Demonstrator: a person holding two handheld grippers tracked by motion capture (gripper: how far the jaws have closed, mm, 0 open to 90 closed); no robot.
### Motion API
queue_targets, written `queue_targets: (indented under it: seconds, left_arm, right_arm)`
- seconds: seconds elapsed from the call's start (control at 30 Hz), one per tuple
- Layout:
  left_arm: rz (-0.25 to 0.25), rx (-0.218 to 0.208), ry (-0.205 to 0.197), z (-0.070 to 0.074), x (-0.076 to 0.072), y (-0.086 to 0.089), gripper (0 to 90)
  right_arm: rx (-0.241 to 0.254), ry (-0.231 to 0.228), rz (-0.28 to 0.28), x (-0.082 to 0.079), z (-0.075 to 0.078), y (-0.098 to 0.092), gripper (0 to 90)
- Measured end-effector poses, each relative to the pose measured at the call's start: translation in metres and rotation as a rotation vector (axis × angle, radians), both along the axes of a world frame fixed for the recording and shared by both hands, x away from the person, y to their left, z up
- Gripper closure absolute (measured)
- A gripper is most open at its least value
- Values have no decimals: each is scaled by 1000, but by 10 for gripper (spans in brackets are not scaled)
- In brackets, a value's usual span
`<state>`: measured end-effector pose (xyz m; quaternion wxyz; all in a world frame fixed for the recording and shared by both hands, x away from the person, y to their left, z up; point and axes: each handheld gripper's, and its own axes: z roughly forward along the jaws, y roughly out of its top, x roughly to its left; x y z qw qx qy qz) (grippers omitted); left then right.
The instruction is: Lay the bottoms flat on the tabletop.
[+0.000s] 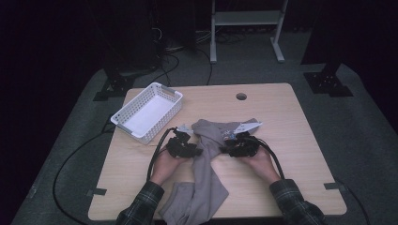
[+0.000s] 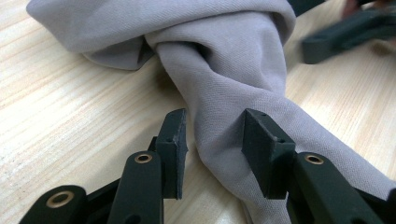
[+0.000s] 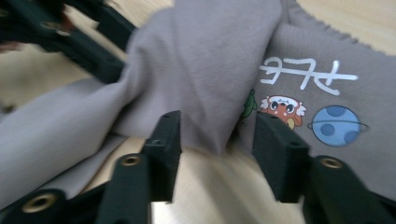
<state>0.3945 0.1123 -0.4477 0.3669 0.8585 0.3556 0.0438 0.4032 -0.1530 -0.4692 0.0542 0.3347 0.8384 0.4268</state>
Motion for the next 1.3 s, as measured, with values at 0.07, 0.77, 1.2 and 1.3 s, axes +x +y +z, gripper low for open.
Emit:
queue_targets:
  seconds: [0.07, 0.77, 1.2, 1.3]
  left_arm:
    - [4, -17, -19, 8, -5, 2, 590]
    - [-103, -99, -157, 50, -41, -26, 539]
    - [-67, -186, -48, 30, -18, 10, 879]
    - [-65, -198, -40, 29, -16, 12, 880]
  right_arm:
    - [-5, 5, 2, 1, -3, 2, 772]
    - [155, -172, 116, -38, 100, 24, 882]
    - [62, -102, 94, -29, 40, -15, 678]
    - [13, -89, 138, -28, 28, -6, 678]
